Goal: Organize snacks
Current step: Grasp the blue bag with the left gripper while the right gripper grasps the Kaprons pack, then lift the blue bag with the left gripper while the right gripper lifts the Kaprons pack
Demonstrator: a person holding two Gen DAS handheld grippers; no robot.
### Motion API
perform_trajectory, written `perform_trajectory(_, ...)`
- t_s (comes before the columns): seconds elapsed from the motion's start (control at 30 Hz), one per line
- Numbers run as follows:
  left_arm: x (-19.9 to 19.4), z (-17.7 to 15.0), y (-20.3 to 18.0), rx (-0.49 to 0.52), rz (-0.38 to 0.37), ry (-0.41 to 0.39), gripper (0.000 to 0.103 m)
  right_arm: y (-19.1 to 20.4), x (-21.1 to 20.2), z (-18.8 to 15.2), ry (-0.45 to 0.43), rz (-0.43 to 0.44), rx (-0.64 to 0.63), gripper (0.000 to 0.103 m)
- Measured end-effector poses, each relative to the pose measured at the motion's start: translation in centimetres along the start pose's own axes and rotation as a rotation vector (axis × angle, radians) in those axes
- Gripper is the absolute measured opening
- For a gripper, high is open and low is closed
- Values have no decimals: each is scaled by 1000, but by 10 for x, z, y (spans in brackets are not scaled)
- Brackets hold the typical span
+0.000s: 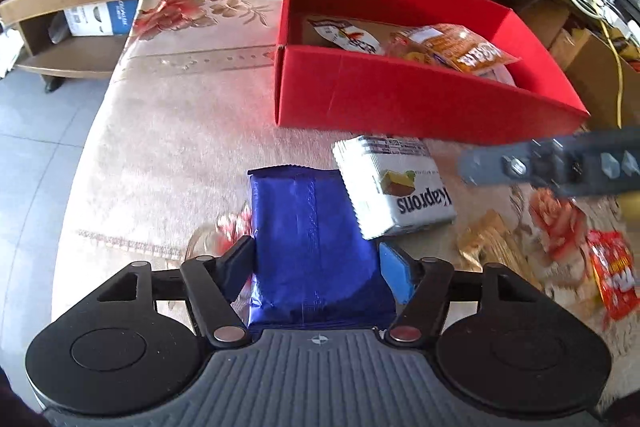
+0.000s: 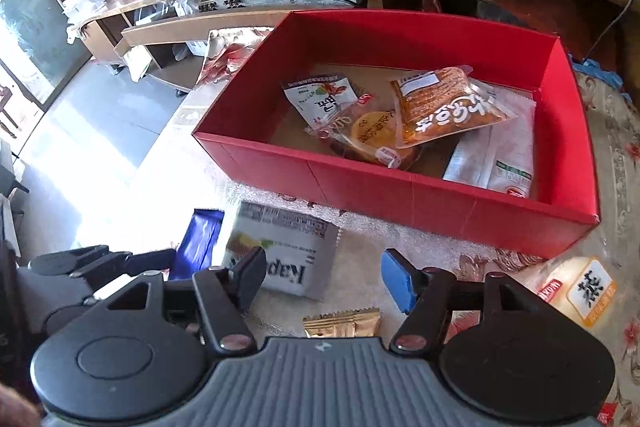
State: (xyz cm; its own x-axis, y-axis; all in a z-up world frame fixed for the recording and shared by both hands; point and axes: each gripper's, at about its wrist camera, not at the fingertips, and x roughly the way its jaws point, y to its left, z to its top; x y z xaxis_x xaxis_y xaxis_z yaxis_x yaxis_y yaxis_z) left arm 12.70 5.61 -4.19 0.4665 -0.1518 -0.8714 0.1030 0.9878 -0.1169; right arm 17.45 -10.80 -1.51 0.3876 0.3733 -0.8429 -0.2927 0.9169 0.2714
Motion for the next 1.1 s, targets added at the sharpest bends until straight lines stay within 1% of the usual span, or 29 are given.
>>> perform_trajectory(0.23,-11,-16,7,17,-37,17,72,-1,25,7,43,55,48,64)
perform_trajectory(0.27,-12,-18,9,17,-41,19,72,1,28,8,46,52,47,64)
perform_trajectory(0.37,-15,-23,13,16,-53,21,73,9,31,9,47,42,39,64)
perform_trajectory(0.47,-17,-24,18,10,-73,17,73,11,25,5,63,53,70,64)
perform_trajectory(0.57,-17,-24,19,9,-84,14,73,6,12,-3,72,136,145,66)
perform_trajectory(0.63,-17,-25,19,13,-87,11,72,5,11,-9,81,164,190,68)
perform_trajectory(0.73,-19,-28,21,13,-101,8,73,1,27,-18,147,210,276,68)
perform_trajectory(0.77,-20,-29,23,11,-109,7,72,2,31,-19,157,212,289,68)
perform_trajectory(0.83,-21,-32,26,5,-123,4,72,1,40,-20,163,188,321,68)
perform_trajectory(0.97,-23,-34,28,9,-132,1,72,-5,45,-8,115,140,401,68)
perform_trajectory(1.03,-23,-34,27,14,-134,0,74,-2,49,1,108,107,405,69)
perform_trajectory(1.1,-23,-35,25,23,-133,-1,76,9,53,9,105,67,371,70)
